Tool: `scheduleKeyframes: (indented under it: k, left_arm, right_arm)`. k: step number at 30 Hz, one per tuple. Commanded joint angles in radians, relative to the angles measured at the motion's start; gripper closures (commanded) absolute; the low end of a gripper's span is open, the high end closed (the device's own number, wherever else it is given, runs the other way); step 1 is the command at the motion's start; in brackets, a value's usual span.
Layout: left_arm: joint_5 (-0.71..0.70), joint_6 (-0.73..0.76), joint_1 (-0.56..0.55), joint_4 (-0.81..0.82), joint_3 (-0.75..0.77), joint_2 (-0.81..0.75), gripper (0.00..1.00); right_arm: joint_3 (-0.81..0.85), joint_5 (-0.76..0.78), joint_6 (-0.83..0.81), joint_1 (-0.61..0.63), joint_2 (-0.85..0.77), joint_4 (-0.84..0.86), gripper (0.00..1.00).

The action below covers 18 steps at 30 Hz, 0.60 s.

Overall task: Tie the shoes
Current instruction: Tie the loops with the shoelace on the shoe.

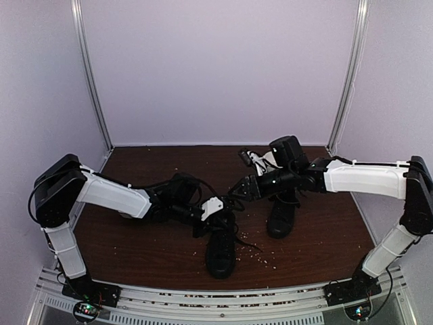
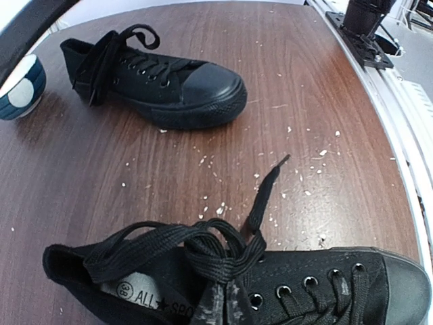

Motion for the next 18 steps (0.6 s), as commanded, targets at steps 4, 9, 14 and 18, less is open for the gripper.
scheduleKeyframes:
  k: [4, 9, 14, 18]
  left_arm:
    - [-0.051, -0.039, 0.008, 0.034, -0.022, 0.011, 1.00]
    - [-0.051, -0.041, 0.009, 0.044, -0.032, 0.005, 1.00]
    - [-0.051, -0.044, 0.010, 0.041, -0.036, 0.003, 1.00]
    - [-0.053, -0.043, 0.011, 0.040, -0.038, 0.003, 1.00]
  right_arm:
    - [-0.237, -0.087, 0.015, -0.027, -0.041, 0.091, 0.59]
    - [-0.258, -0.141, 0.019, 0.002, 0.062, 0.165, 0.64]
    - [-0.256, -0.159, 0.058, 0.003, 0.117, 0.274, 0.67]
    - [-0.247, -0.185, 0.066, 0.005, 0.156, 0.295, 0.72]
